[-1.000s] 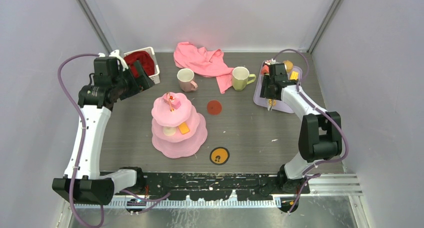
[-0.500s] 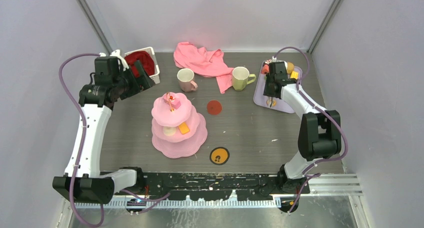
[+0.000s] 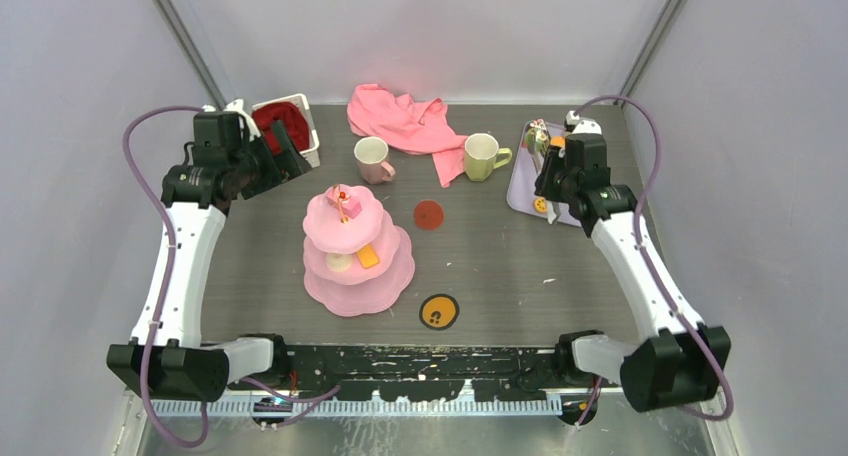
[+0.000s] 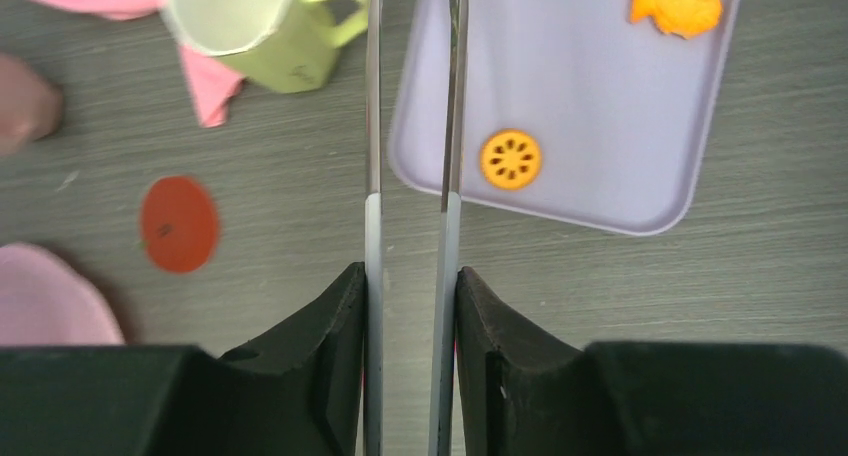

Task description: Serve the afternoon tea

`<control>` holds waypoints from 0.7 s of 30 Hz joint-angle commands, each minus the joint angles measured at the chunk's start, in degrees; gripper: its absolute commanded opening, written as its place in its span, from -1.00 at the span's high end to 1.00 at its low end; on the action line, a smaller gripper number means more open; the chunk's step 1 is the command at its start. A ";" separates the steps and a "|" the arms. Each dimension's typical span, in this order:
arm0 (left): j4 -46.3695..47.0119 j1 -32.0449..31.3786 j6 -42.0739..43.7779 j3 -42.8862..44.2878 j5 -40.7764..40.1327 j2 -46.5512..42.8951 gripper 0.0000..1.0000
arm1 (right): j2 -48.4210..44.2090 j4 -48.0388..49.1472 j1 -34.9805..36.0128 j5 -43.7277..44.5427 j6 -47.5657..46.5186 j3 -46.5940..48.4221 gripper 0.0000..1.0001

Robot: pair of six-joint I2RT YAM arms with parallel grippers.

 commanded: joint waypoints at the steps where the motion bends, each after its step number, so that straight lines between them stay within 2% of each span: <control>1: 2.65 0.26 1.25 2.55 -0.04 0.52 -0.78 | -7.22 -1.78 4.97 -5.96 -0.21 3.75 0.74; 7: 2.47 0.22 1.48 3.47 -0.10 1.36 -0.78 | -7.59 -5.64 20.80 -10.41 -3.19 12.25 0.74; 11: 1.72 0.22 2.03 3.72 -1.13 0.88 -0.78 | -7.40 -6.32 28.46 -18.07 -6.91 15.90 0.72; 16: 0.99 0.22 2.07 3.56 -1.58 0.42 -0.79 | -5.90 -8.87 33.27 -25.46 -9.98 18.66 0.72; 21: 0.80 0.22 1.82 3.54 -1.44 0.27 -0.79 | -3.87 -14.15 34.62 -34.13 -12.37 20.91 0.73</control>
